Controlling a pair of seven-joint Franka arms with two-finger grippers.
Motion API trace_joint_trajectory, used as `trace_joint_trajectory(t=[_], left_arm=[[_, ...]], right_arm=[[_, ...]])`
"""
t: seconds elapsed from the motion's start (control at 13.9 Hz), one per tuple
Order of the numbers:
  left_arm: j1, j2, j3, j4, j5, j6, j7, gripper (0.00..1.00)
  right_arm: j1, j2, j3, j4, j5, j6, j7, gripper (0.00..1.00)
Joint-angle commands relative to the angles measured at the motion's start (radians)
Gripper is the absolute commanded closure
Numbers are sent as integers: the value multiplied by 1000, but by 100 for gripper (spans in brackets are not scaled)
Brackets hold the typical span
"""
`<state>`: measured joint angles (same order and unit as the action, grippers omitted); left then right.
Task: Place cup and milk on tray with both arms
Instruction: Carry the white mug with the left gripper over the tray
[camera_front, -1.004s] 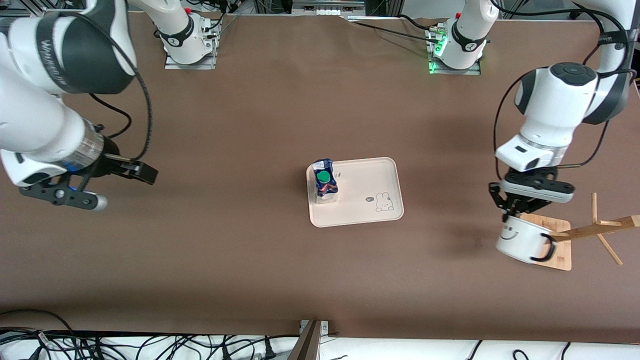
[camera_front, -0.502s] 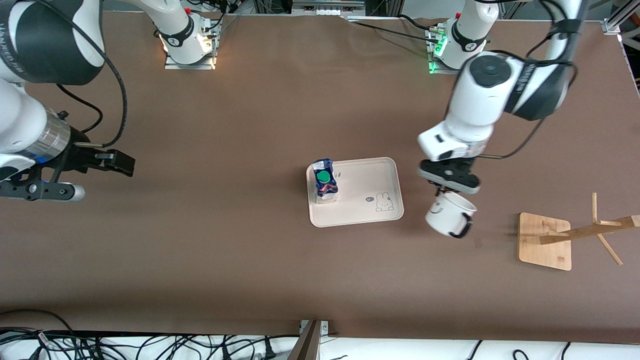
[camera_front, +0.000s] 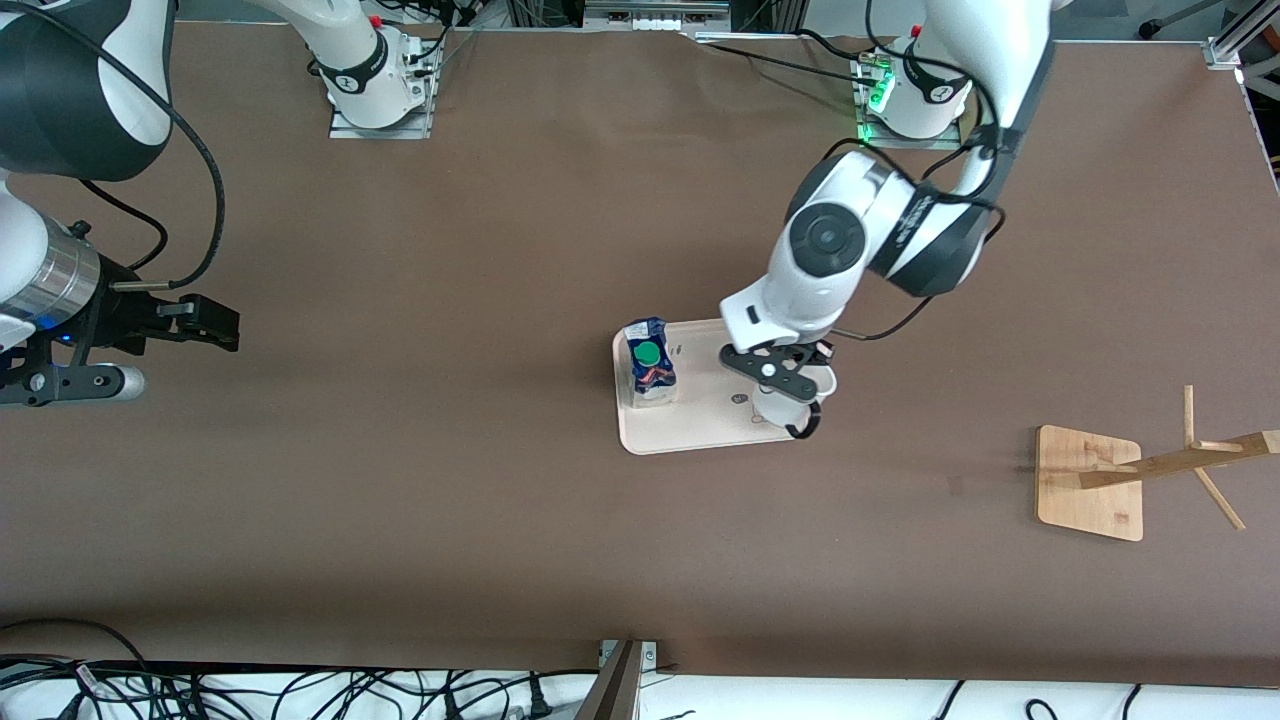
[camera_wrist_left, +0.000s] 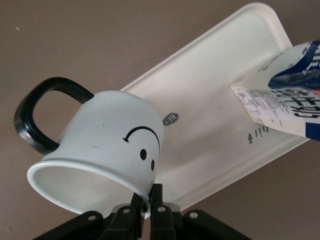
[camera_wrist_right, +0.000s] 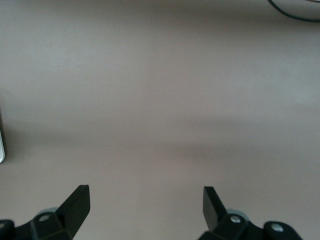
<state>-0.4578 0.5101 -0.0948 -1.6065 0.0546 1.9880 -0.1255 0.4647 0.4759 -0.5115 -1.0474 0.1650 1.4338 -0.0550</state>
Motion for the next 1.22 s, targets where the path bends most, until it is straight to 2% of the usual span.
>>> trace_joint_trajectory(t=[0.0,0.29,0.65,0.72,0.86,1.0,1.08,1.15], left_arm=[[-51,134,20,137,-93,-150,6,100],[-100,215,38,233,-117,-248,7,100],[-104,220,66,235,-119,-252,7,100],[-104,220,76,235,-121,-252,7,100],[-105,223,81,237,-118,-247,6,100],[-111,238,82,243,-113,-218,6,100],[-119,249,96,250,-113,-215,6,100],[-125,254,104,252,-111,-216,7,100]], right_arm=[[-6,-13,1,-2,-1,-1,-17,0],[-11,-13,1,-3,-1,-3,-17,0],[-96,-20,34,-9,4,5,-20,0],[-130,-39,83,-19,2,7,-20,0],[-266,-97,256,-81,-10,37,-6,0],[-381,-164,371,-170,-24,95,-6,0],[-396,-187,414,-196,-89,102,-6,0],[-402,-206,476,-219,-199,105,-6,0]])
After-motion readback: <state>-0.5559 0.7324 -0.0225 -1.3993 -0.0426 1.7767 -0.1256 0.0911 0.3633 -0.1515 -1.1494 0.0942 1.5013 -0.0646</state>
